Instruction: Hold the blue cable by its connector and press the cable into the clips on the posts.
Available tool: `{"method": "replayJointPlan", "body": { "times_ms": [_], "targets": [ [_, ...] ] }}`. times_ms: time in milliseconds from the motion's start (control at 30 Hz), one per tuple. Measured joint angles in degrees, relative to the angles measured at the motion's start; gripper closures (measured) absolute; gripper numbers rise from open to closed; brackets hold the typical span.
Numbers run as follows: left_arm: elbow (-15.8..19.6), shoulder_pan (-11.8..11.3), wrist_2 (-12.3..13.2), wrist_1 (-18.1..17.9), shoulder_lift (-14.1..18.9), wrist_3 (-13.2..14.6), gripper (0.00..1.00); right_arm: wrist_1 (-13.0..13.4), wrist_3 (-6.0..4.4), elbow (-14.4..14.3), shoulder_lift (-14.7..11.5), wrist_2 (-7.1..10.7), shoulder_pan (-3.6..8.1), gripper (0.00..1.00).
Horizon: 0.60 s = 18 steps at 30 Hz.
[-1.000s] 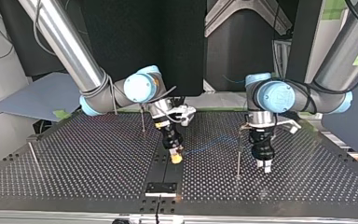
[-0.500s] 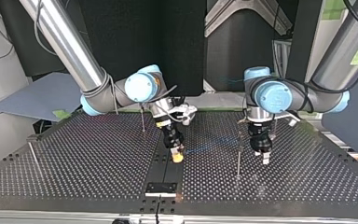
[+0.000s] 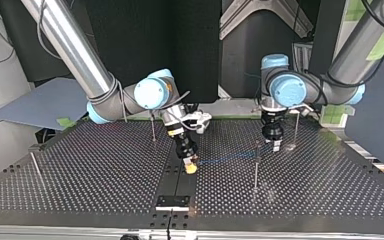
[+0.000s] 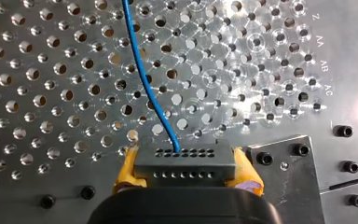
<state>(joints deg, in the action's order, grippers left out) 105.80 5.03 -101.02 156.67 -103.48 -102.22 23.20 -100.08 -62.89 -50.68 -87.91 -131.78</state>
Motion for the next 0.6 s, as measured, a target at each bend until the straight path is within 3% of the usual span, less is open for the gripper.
{"method": "replayJointPlan", "body": {
  "times_ms": [400,600],
  "targets": [
    [0.9,-0.9,0.3,-0.1,4.8,-3.7,0.00,-0.4,0.13,0.0,0.0,-0.08,-0.09,1.00],
    [2.7,-1.0,2.0,-0.3,7.3,-4.2,0.00,-0.5,0.13,0.0,0.0,-0.08,-0.17,1.00]
  ]
}}
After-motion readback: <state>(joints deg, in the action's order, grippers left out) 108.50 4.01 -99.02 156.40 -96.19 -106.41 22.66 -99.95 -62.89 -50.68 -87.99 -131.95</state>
